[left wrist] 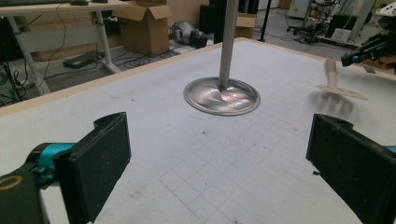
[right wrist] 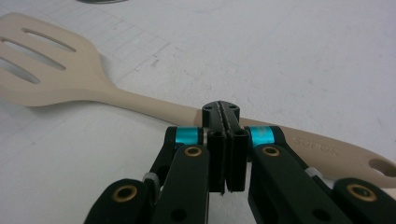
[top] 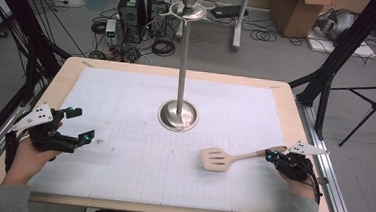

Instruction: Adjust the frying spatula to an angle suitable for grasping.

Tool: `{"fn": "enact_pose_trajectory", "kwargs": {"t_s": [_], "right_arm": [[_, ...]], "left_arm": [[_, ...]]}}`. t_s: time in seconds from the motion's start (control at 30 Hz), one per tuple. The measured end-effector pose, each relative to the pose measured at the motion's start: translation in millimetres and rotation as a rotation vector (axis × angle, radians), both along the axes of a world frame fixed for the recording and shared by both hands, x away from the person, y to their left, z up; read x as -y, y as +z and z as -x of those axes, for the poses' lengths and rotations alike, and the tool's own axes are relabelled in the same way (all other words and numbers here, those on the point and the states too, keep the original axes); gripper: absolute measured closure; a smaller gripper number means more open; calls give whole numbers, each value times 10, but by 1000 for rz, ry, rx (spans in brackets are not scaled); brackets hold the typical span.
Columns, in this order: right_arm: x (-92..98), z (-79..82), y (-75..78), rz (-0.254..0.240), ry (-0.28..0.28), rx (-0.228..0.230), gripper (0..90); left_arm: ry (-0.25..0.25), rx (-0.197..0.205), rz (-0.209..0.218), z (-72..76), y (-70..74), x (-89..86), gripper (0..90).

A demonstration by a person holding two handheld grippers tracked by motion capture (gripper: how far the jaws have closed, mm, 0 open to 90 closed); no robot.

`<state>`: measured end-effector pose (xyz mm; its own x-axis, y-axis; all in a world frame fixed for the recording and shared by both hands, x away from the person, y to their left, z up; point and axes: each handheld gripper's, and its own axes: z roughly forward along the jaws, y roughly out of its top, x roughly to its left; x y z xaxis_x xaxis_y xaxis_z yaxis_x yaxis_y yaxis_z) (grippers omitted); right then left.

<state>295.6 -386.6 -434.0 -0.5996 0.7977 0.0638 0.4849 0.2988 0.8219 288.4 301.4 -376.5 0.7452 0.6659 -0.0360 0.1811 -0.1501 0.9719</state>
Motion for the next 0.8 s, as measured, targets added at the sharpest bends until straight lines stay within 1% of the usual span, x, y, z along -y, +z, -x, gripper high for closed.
{"fn": "enact_pose_trajectory", "kwargs": {"t_s": [0.1, 0.4, 0.47, 0.57, 0.67, 0.73, 0.77, 0.8], "right_arm": [[10, -29, -25, -13, -18, -18, 900], [56, -48, -61, -11, -41, -37, 900], [72, -48, -71, -34, -46, -38, 900], [68, -55, -89, -21, -51, -58, 900], [58, -64, -101, -7, -48, -63, 900], [33, -79, -123, 22, -50, -81, 900], [32, -88, -134, 30, -44, -76, 900], [32, -91, -134, 28, -45, -75, 900]], "left_arm": [[5, -4, -1, 6, -9, -14, 69], [8, -17, -3, 5, -38, -35, 69], [7, -21, -6, 3, -45, -32, 69], [3, -25, -11, 0, -54, -29, 69], [1, -26, -19, -2, -59, -27, 69], [-1, -29, -27, 0, -68, -28, 69], [2, -31, -26, 2, -72, -27, 69], [3, -32, -27, 3, -75, -30, 69]]}}
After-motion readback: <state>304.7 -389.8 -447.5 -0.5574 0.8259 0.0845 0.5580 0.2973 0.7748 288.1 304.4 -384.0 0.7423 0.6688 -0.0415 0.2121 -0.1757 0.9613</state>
